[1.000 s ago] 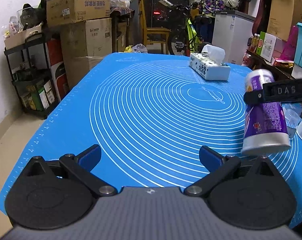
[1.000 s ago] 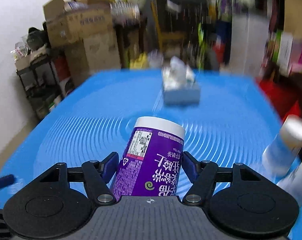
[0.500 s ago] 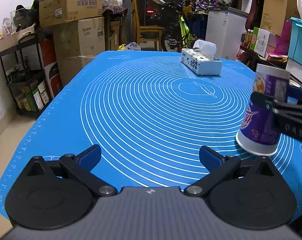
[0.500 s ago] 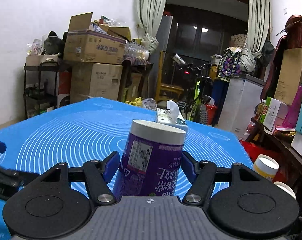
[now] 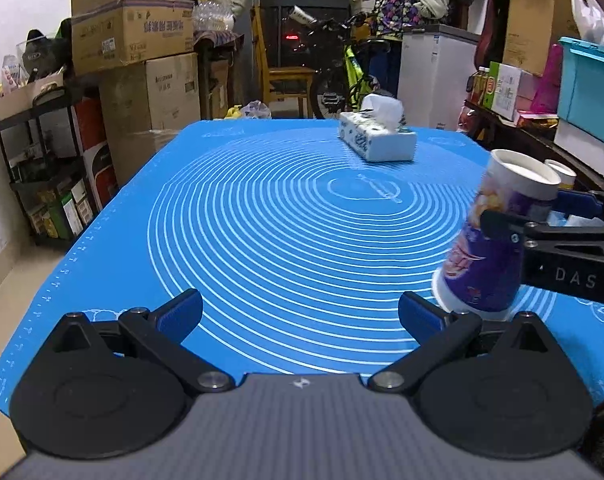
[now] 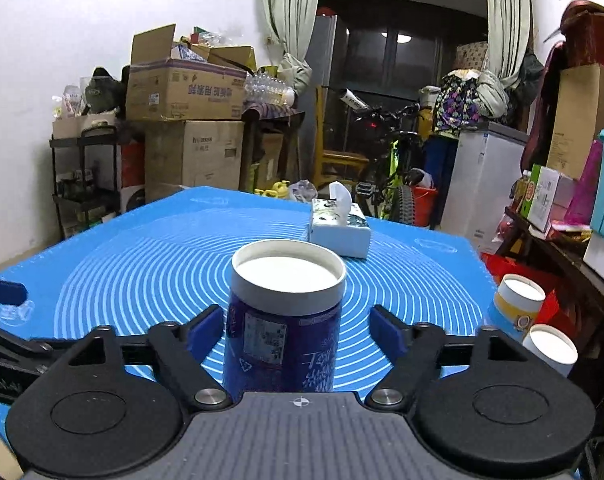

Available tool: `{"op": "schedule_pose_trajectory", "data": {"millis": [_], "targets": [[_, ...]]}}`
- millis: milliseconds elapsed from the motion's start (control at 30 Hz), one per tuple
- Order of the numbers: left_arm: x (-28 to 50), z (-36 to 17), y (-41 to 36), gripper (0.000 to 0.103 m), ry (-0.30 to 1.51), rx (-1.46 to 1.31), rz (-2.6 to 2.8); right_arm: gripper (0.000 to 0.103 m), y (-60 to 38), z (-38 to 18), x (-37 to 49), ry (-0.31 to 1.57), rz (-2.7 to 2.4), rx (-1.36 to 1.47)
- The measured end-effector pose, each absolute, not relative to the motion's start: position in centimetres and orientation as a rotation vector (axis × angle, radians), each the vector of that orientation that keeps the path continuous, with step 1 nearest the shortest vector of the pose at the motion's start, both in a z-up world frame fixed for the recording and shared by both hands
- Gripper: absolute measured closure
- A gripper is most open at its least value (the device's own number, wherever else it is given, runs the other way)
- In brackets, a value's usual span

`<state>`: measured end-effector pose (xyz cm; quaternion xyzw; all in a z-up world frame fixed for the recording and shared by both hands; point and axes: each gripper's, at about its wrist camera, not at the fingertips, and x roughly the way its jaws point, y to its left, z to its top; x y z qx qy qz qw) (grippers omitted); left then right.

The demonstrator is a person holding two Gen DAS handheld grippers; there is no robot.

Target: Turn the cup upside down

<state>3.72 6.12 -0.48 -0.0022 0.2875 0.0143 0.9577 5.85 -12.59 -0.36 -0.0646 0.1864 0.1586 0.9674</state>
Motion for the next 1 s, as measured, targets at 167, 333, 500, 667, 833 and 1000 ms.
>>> {"op": "schedule_pose_trajectory", "data": {"millis": [167,333,500,667,833,1000], "targets": [[2.0,0.2,4.3,0.000,0.560,-0.013,0.008,0.003,-15.1,0.8,3.6,0.405,0.350,-0.051],[0.3,0.6,2.2,0.000,0.535,0.028,-0.001,0.003,-17.2,1.3,1.1,0.446,0.327,-0.065],[-0.9,0.5,0.9,0.000,0.541,0.025,-0.020,0.003,-18.5,0.9,-0.5,0.489,0.319,-0.083],[-1.5,0.3,0.3,0.000,0.564,0.000,-0.029,0.003,-19.7,0.3,-1.6,0.511,0.301,-0.086],[-1.8,-0.2,0.3,0.000,0.578,-0.007,-0.025,0.003,-20.7,-0.3,-2.1,0.537,0.290,-0.090],[-2.0,-0.7,-0.1,0.000,0.591,0.005,-0.024,0.003,-20.9,-1.0,-2.2,0.554,0.282,-0.108]]}}
